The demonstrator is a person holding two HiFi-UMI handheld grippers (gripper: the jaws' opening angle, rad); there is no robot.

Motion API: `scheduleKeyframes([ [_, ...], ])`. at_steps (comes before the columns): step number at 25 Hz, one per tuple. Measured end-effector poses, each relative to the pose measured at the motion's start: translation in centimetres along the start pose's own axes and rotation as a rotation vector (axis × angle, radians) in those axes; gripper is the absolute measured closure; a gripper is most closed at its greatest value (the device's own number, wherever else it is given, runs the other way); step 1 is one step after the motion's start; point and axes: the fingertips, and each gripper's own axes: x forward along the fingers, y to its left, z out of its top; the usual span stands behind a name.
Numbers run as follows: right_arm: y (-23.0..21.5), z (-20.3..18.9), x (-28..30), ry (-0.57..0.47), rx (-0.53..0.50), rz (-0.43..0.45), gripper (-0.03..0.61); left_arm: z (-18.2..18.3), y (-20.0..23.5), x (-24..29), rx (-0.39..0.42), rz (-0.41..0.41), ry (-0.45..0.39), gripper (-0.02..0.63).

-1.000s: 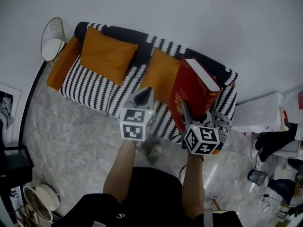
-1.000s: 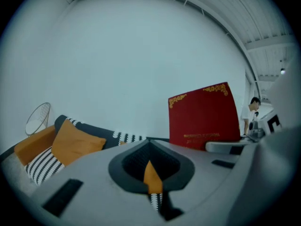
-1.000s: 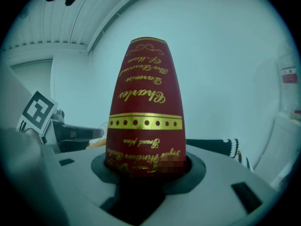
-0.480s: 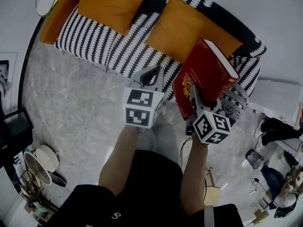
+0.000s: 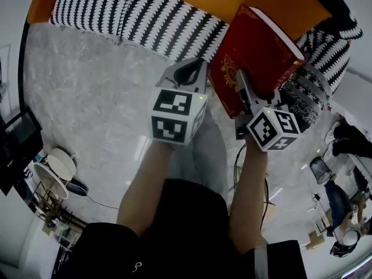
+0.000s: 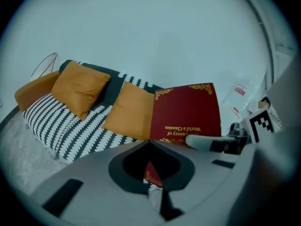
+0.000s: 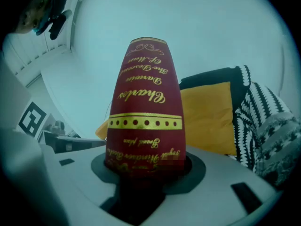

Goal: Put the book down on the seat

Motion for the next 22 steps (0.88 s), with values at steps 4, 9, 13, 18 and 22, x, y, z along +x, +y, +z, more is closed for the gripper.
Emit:
scheduleKeyframes([
  [4,-0.3,-1.8,2.4,0.011,0.044,0.083,0.365,-1.8,1.5,1.1,-0.007,0.001,0.028,0.603],
  [9,-2.8,-3.9,4.4,0.018,0.078,0.152,0.365,-3.0,2.1,2.7,0.001,0.008,0.053,0.603],
  [13,-4.9,-4.9,7.3,0.022,0.083,0.215,0.365,-4.0,2.7,4.3,0.008,0.006,0.072,0.603],
  [18,-5.9,-5.6,11.0,0.05,0.072,0.285,0.364,-5.1,3.6,5.3,-0.005,0.023,0.089,0.603],
  [22,-7.8,-5.6,13.9,0.082,0.049,0.27,0.364,-5.9,3.0,6.4,-0.021,0.026,0.103,0.603],
])
